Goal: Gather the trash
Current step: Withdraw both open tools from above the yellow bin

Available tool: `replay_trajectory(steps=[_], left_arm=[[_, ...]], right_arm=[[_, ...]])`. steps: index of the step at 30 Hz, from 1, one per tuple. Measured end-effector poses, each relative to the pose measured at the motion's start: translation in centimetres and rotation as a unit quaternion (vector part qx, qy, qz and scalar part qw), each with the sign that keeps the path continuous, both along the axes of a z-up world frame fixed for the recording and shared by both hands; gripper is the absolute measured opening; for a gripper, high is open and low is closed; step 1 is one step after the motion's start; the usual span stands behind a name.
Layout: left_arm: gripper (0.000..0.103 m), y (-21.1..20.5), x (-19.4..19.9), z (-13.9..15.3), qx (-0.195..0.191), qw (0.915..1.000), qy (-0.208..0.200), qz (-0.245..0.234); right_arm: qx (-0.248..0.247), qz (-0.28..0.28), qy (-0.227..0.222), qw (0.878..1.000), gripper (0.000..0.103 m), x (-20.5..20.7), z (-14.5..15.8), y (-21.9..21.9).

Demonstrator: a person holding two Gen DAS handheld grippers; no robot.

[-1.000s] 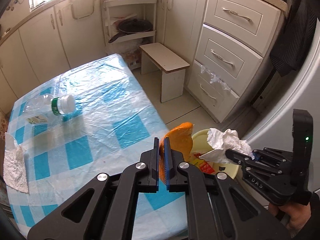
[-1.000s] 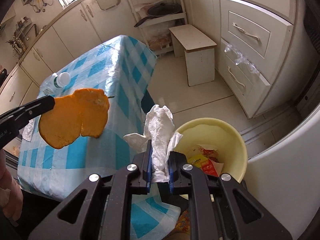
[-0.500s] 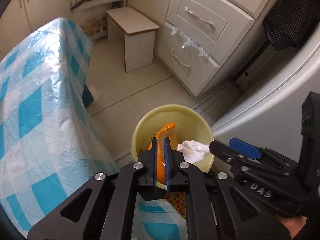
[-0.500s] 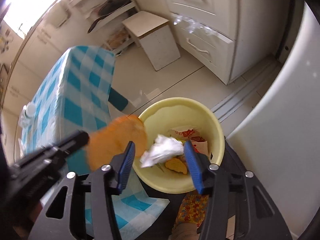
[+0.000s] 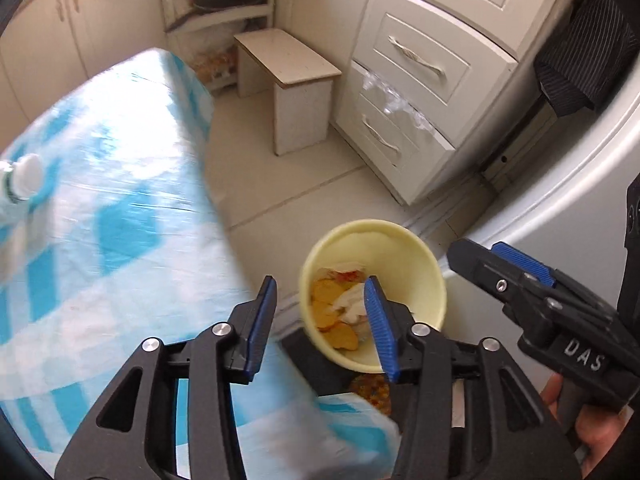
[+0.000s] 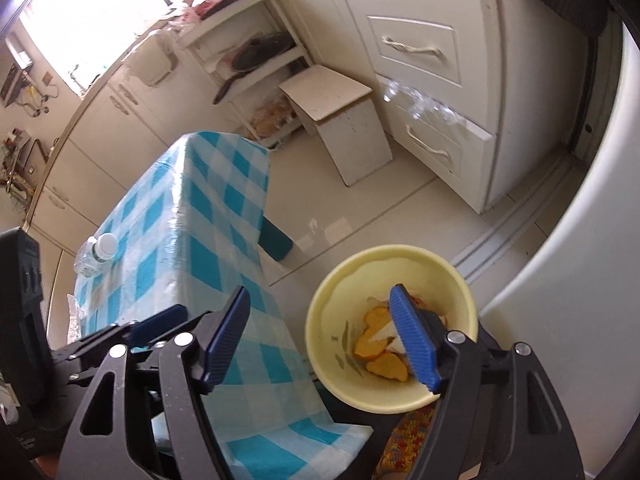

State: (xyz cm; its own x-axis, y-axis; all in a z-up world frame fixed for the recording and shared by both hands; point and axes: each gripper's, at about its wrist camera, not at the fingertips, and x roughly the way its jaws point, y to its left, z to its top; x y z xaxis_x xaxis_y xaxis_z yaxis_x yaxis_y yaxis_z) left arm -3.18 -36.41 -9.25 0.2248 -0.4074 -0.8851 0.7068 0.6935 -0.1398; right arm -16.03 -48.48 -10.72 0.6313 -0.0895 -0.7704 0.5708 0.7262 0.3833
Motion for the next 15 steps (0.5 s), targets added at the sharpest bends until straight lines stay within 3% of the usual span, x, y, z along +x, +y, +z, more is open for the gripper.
replay_trajectory(steps=[5, 10, 12, 15], left_arm=[[0.055, 6.8, 4.1, 3.5, 0.01, 0.9965, -0.049, 0.067], [0.074, 18.0, 10.0, 5.4, 0.039, 0.9768, -0.091, 0.19], [0.076, 22.7, 12.6, 5.1, 0.063, 0.9673, -0.084, 0.231], [0.082, 27.9, 15.5, 3.9, 0.09, 0.9657, -0.067, 0.234]], right_arm=[[-0.026, 0.05, -0.006, 0.998, 0.077, 2.9, 0.9, 3.6], [-0.039, 0.123, -0.007, 0.992, 0.077, 6.8, 1.8, 8.6], [-0.05, 0.147, -0.011, 0.988, 0.077, 8.0, 2.3, 10.6], [-0.055, 0.179, -0.019, 0.982, 0.077, 9.8, 2.9, 13.2]])
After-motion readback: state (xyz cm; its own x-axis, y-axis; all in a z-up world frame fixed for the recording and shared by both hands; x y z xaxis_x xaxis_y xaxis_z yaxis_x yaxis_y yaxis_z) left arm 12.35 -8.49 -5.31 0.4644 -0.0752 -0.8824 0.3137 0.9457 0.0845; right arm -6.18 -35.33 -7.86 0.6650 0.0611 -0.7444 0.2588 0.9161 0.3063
